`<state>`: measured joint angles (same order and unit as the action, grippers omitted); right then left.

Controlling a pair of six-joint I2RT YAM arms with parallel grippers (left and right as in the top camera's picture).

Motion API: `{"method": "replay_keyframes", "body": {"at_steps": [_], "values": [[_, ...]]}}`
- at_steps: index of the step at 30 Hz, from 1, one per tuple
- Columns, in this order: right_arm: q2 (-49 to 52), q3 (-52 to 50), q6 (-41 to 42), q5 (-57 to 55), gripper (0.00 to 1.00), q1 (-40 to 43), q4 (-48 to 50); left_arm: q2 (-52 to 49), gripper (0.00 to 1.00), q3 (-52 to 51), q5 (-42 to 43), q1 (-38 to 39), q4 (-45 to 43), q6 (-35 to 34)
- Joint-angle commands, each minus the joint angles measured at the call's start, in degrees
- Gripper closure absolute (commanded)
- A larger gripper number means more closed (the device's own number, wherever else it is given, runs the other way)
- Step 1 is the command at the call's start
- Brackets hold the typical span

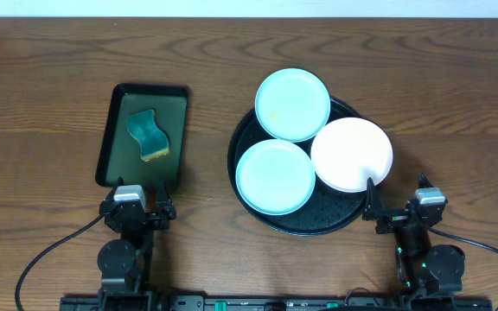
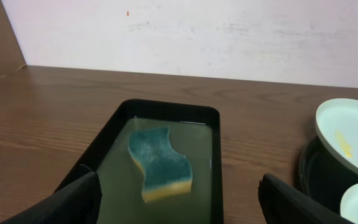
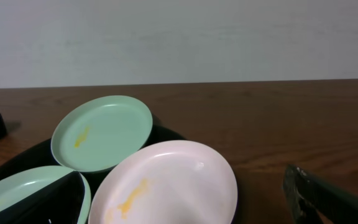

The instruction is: Clean dirty plates on tray and stack at the side

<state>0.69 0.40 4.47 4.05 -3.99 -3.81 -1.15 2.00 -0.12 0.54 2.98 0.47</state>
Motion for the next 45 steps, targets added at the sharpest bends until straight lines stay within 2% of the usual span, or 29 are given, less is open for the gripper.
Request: {"method": "replay_keyframes", "body": {"at_steps": [1,24,29,35,38,42,45], "values": [[-0.04,-0.09,-0.72,-0.17,0.01,-0.57,-0.24,-0.20,0.19,-1.77,0.35,0.20,1.16,0.96],[-0.04,-0.09,-0.72,-0.17,0.01,-0.57,-0.24,-0.20,0.19,-1.77,1.22,0.20,0.94,0.61],[-0.04,-0.09,-0.70,-0.17,0.01,-0.57,-0.24,-0.20,0.19,-1.77,11.85,0.20,-0.15,-7.23],[-0.02,-0.09,-0.72,-0.17,0.01,-0.57,-0.24,-0.20,0.18,-1.77,37.48,0.20,-2.34,-24.44],[-0.04,-0.09,-0.72,-0.17,0.01,-0.57,-0.24,-0.20,0.19,-1.77,38.25,0.20,-7.93,-28.72],[-0.04,-0.09,-0.72,-0.17,0.01,-0.57,-0.22,-0.20,0.18,-1.77,37.73,0.20,-12.61,-28.65],[-0.04,-0.09,-0.72,-0.17,0.01,-0.57,-0.24,-0.20,0.19,-1.77,36.02,0.20,-12.96,-28.65]]}}
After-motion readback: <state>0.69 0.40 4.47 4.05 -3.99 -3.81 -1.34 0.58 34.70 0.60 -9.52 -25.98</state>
